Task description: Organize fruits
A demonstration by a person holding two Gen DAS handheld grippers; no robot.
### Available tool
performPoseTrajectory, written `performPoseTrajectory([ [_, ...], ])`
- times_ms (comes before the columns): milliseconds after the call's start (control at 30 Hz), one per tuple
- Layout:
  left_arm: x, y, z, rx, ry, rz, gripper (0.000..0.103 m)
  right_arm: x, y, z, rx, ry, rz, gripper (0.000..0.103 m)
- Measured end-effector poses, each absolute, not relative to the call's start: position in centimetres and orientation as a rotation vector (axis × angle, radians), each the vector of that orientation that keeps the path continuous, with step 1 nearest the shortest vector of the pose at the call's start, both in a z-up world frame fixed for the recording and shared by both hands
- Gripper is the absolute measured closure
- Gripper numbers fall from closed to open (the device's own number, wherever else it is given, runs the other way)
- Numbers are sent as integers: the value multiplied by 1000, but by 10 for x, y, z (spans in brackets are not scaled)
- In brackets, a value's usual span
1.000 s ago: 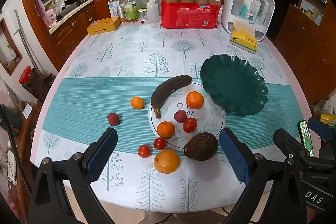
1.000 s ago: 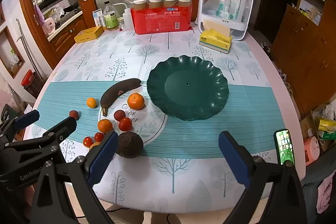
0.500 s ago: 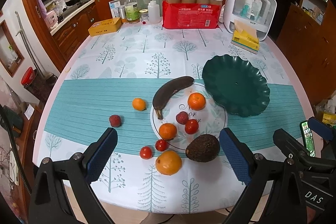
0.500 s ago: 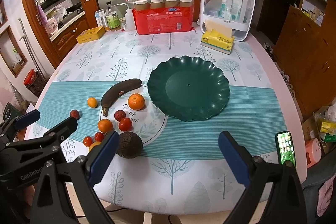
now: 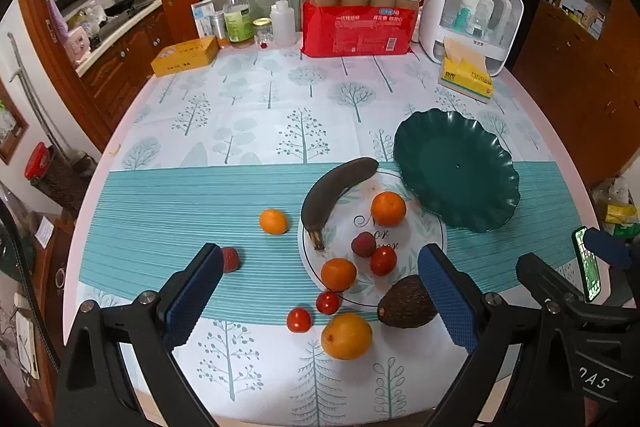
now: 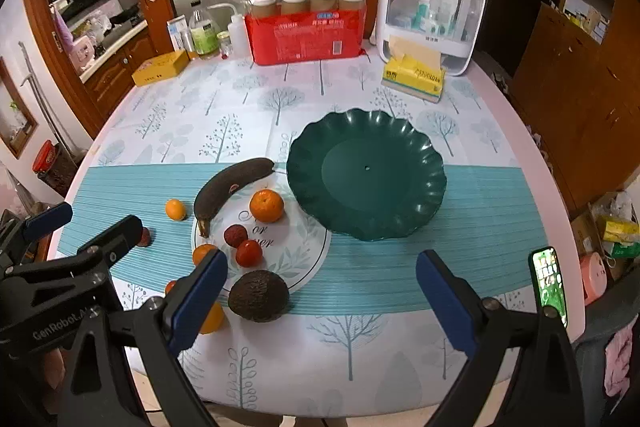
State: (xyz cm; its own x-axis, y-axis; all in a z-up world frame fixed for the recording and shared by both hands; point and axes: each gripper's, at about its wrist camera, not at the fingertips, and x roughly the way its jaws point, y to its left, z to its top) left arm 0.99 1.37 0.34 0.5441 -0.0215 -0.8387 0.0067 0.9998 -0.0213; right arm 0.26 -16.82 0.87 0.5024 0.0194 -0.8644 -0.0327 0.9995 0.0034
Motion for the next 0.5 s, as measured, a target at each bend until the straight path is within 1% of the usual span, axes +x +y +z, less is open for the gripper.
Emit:
performPoseTrajectory([
  [300,34,44,-29,-36,1074,-56,6,14,-143,-22,-25,1155,12,7],
  [500,49,74,-58,-38,1135,-52,6,20,-133,-51,29,1234,-3,8],
])
